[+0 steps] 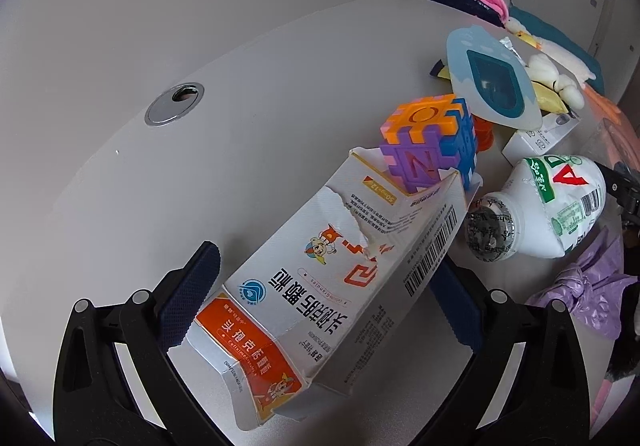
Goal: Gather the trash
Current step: 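Grasp the milk carton with the left tool while the right tool grasps the clear bowl, then carry the carton and bowl over the black bin and release both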
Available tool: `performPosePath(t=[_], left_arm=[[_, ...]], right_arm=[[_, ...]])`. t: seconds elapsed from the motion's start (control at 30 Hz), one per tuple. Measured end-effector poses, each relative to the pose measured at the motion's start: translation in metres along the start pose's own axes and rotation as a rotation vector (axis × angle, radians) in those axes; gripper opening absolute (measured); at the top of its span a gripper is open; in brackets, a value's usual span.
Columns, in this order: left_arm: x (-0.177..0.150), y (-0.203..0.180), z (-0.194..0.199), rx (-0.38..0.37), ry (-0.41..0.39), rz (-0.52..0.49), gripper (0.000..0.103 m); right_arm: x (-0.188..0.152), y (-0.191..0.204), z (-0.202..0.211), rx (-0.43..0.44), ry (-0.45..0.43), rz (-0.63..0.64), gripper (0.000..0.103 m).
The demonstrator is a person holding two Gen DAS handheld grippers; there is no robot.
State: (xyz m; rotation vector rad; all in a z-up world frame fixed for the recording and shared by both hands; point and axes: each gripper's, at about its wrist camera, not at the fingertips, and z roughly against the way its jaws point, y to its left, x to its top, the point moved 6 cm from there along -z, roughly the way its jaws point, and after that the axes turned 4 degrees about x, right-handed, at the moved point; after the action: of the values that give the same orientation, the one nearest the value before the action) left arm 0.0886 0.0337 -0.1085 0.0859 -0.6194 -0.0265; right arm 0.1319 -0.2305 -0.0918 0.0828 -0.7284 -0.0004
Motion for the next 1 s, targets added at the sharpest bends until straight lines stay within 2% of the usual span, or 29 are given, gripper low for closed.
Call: performPosePath(t=[0.2, 0.33, 0.43, 0.7, 1.0], left_arm=[[0.001, 0.003, 0.007, -0.009, -0.019, 0.037, 0.075], [0.000, 0.005, 0.016, -0.019, -0.054, 0.053, 0.048], [0.001, 0.004, 0.028, -0.016, -0.097, 0.050, 0.040], [0.011, -0.003, 0.065, -0.054, -0.215, 0.057, 0.036], [0.032, -0.035, 0.096, -0.107, -0.276, 0.002, 0.036]], right_arm=[[-0.002, -0.001, 0.007, 0.046, 0.002, -0.032, 0.084], [-0.002, 0.001, 0.016, 0.049, -0.015, -0.029, 0.084], [-0.001, 0.001, 0.023, 0.051, -0.031, -0.025, 0.084], [-0.001, -0.003, 0.044, 0.058, -0.071, -0.042, 0.084], [0.004, -0.023, 0.075, 0.049, -0.130, -0.067, 0.084]])
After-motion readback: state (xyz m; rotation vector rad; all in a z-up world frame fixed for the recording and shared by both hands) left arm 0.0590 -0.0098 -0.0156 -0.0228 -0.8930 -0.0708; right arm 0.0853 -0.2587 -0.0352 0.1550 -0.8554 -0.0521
